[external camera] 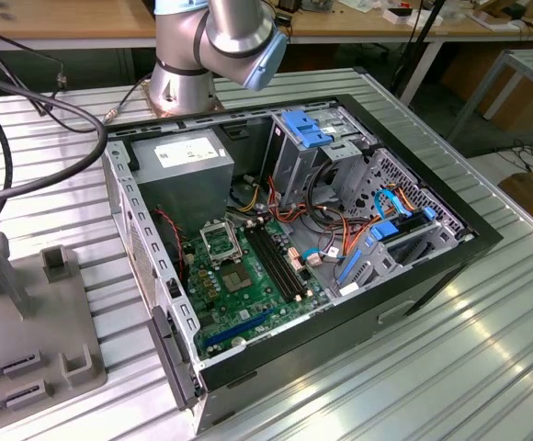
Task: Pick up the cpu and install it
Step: 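Pick up the cpu and move it towards the insertion slot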
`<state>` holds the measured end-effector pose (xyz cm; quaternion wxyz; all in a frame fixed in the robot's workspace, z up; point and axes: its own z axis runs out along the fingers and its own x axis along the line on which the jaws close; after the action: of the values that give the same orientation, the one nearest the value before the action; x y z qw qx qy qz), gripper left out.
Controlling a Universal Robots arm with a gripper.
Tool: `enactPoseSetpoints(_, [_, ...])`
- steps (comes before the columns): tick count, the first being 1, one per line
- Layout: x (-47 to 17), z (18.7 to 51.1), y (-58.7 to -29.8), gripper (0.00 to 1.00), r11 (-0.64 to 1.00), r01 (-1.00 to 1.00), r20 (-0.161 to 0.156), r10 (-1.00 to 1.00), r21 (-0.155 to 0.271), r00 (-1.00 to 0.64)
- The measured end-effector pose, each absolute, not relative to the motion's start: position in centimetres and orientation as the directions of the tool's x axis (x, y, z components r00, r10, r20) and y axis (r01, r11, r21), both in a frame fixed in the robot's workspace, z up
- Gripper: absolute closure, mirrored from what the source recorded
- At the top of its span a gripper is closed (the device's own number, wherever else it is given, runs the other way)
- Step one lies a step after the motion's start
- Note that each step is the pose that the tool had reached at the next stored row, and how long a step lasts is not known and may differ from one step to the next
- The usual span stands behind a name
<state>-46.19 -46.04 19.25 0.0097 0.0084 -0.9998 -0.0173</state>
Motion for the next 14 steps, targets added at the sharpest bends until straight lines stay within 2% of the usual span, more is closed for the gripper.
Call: enactPoseSetpoints(14, [-46.03, 20.10, -46.05, 0.53, 0.999, -0.011, 0.027, -0.012, 0.035, -1.000])
